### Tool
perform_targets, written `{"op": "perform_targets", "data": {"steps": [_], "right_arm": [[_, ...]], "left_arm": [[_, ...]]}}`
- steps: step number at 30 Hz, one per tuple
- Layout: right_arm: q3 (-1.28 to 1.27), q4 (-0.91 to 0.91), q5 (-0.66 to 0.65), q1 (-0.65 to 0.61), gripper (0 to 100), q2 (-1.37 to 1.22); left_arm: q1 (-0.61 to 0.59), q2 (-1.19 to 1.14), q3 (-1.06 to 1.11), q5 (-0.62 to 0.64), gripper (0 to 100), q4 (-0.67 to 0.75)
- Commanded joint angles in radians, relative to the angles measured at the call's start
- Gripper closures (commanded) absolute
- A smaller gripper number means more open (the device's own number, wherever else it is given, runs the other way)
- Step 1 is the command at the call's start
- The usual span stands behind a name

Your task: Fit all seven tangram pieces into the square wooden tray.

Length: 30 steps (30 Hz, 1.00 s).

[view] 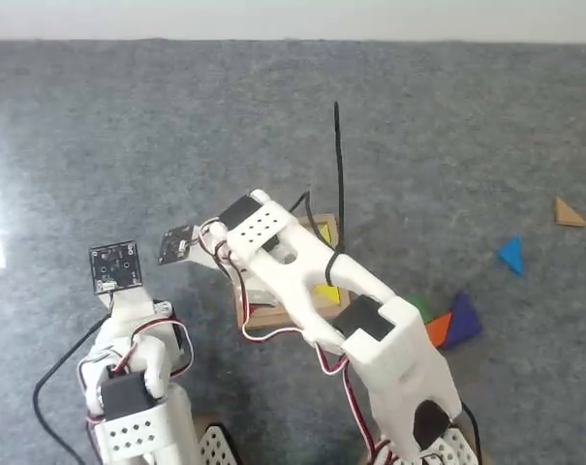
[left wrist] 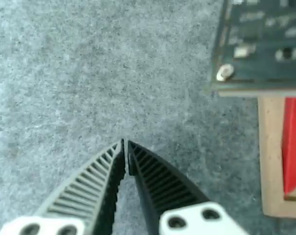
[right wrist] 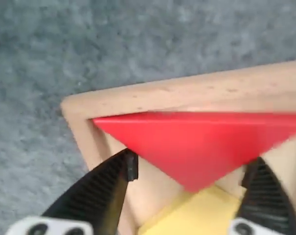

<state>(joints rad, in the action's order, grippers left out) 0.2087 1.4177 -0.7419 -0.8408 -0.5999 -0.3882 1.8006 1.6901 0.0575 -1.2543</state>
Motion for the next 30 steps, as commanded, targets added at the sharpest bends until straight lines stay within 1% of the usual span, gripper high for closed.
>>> {"op": "perform_targets", "data": {"steps": [1, 3, 4, 14, 19, 23, 30], "right_arm": [[0.012, -0.018, 0.037, -0.015, 86.4, -0.027], [0.012, -0.05, 0.114, -0.015, 93.0, -0.024], [0.012, -0.065, 0.147, -0.01, 93.5, -0.016], [0.008, -0.087, 0.345, -0.008, 92.3, 0.11], [0.006, -0.157, 0.473, -0.008, 92.4, 0.134], [0.006, -0.188, 0.509, -0.008, 92.4, 0.137], [0.006, -0.148, 0.509, 0.005, 92.4, 0.196]], "left_arm": [[-0.005, 0.017, -0.007, -0.005, 99, -0.008], [-0.005, 0.017, -0.007, -0.005, 99, -0.008], [-0.005, 0.017, -0.007, -0.005, 99, -0.008], [-0.005, 0.017, -0.007, -0.005, 99, -0.008], [-0.005, 0.017, -0.007, -0.005, 99, -0.008], [-0.005, 0.017, -0.007, -0.005, 99, -0.008], [-0.005, 0.017, -0.007, -0.005, 99, -0.008]]}}
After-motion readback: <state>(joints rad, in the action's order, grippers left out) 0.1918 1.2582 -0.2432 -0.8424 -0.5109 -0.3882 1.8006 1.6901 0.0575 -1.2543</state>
